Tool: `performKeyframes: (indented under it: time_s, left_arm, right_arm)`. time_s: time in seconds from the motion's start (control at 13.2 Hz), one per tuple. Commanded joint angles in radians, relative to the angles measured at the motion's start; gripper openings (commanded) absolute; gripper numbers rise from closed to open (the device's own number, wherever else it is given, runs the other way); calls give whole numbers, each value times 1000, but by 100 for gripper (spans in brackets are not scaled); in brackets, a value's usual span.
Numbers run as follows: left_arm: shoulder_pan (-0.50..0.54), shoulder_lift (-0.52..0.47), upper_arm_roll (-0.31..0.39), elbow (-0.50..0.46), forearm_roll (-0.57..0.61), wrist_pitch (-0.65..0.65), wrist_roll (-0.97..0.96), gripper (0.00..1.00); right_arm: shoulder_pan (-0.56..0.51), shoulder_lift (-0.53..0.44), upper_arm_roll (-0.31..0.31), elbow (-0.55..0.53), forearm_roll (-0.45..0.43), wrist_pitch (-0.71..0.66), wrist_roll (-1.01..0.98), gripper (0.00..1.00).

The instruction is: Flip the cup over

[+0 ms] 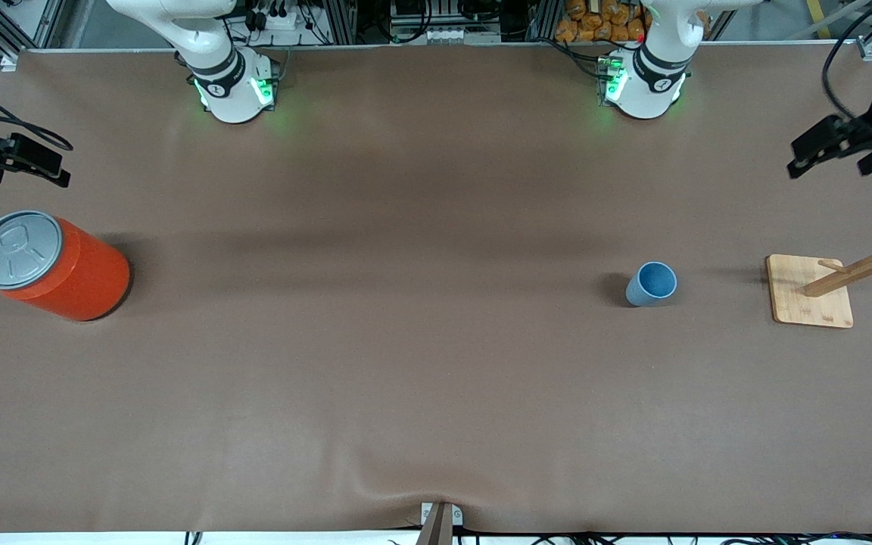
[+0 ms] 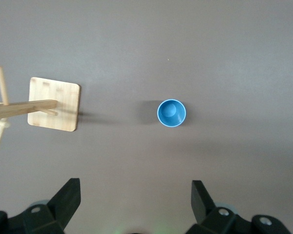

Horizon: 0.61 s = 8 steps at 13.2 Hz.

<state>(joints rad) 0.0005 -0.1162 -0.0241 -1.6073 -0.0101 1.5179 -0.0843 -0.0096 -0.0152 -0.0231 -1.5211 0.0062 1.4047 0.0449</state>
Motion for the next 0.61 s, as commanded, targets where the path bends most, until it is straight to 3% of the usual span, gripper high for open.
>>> performKeyframes:
  time_s: [0.0,0.53]
  left_arm:
    - [-20,27,16,20,12,-2,2,100]
    - [-36,73,15,38,21,14,11,100]
  right_arm:
    - [-12,3,11,13,-11,-12,-10,100]
    - [-10,1,11,13,-11,-12,-10,100]
